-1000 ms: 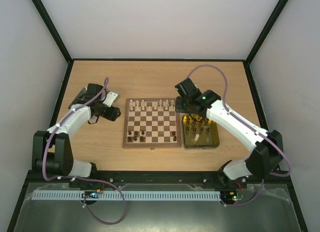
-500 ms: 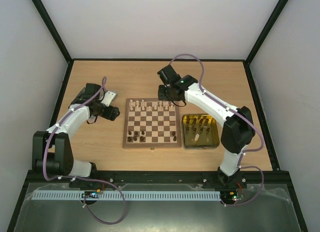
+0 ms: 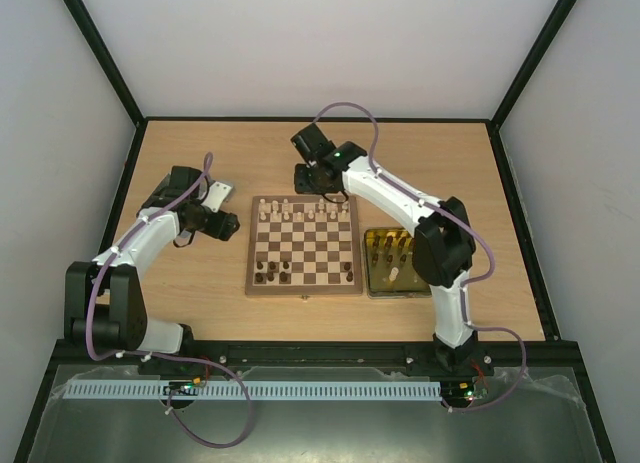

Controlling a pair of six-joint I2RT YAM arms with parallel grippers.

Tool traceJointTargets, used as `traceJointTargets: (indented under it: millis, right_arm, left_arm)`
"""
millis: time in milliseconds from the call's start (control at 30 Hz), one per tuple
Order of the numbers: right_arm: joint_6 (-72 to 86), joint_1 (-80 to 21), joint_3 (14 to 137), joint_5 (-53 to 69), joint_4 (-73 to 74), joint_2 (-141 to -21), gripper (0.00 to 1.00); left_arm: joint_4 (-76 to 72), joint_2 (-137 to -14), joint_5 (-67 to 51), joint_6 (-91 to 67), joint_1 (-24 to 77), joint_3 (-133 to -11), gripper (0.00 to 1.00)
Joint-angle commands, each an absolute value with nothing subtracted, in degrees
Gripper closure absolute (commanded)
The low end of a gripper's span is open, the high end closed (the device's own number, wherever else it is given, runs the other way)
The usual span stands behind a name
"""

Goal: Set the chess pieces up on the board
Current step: Place the chess piece on the chessboard.

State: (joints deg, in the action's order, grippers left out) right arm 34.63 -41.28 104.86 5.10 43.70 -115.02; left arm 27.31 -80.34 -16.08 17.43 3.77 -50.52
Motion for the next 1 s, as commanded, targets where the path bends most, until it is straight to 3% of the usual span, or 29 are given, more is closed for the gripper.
traceJointTargets:
  millis: [0, 267, 967]
  right_arm:
    - [33.3, -42.1, 108.5, 5.1, 45.9, -118.6, 0.98]
    - [33.0, -42.7, 112.3, 5.6, 46.5, -123.1, 0.98]
    - [33.0, -43.5, 108.1, 5.7, 42.2, -125.7, 0.98]
  left_arm:
    - [27.0, -79.1, -16.6, 17.1, 3.2, -49.7, 0.22]
    - [26.9, -79.0, -17.0, 17.1, 2.8, -49.5, 0.22]
    - [27.0, -79.1, -17.4, 17.2, 2.5, -49.6, 0.22]
